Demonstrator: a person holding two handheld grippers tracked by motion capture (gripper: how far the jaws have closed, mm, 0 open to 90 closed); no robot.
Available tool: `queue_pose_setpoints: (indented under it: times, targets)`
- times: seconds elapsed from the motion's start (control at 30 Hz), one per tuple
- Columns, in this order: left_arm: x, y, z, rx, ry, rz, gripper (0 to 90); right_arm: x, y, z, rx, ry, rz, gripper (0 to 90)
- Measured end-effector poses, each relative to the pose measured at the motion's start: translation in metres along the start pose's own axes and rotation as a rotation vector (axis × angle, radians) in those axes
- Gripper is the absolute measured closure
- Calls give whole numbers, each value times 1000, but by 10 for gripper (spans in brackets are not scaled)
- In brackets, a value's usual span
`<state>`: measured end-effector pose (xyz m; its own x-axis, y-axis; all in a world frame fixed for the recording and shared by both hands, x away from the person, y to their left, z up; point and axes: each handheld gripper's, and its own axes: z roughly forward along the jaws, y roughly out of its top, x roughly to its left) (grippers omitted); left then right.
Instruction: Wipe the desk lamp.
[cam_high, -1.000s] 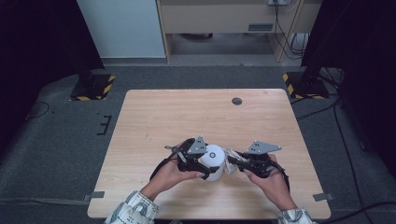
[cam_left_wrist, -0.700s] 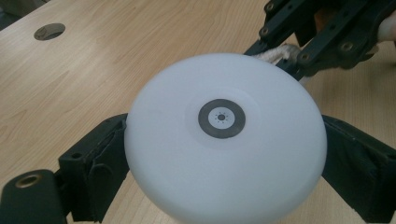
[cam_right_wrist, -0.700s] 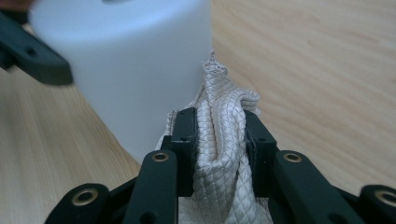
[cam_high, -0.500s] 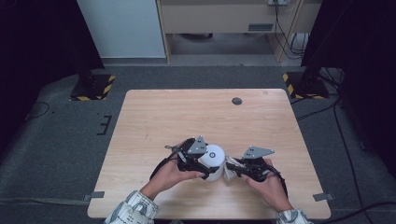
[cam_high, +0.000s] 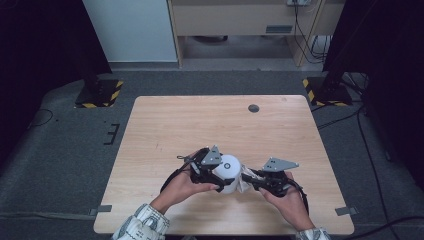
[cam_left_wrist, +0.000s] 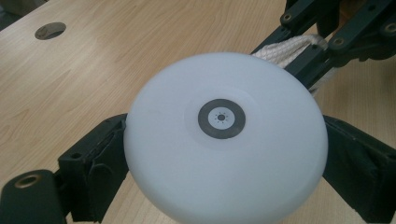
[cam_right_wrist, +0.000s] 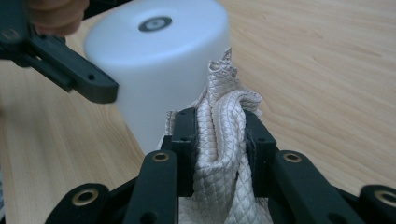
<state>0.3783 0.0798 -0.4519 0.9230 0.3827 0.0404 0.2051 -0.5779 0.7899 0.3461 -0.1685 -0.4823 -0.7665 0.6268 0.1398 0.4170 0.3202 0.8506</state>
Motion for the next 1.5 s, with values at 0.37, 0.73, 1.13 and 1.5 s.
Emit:
queue_pose_setpoints:
  times: [0.37, 0.73, 1.13, 1.5]
  targets:
    - [0, 0, 0, 0, 0, 4, 80, -3, -12, 18, 112, -25, -19, 710]
    - [0, 0, 0, -1, -3, 5, 80, -2, -7, 13, 93, -32, -13, 710]
    - [4, 2, 0, 15, -7, 16, 80, -3, -2, 8, 33, -23, 20, 710]
    - [5, 2, 2, 10, -3, 10, 80, -1, -15, 20, 129, -37, 25, 710]
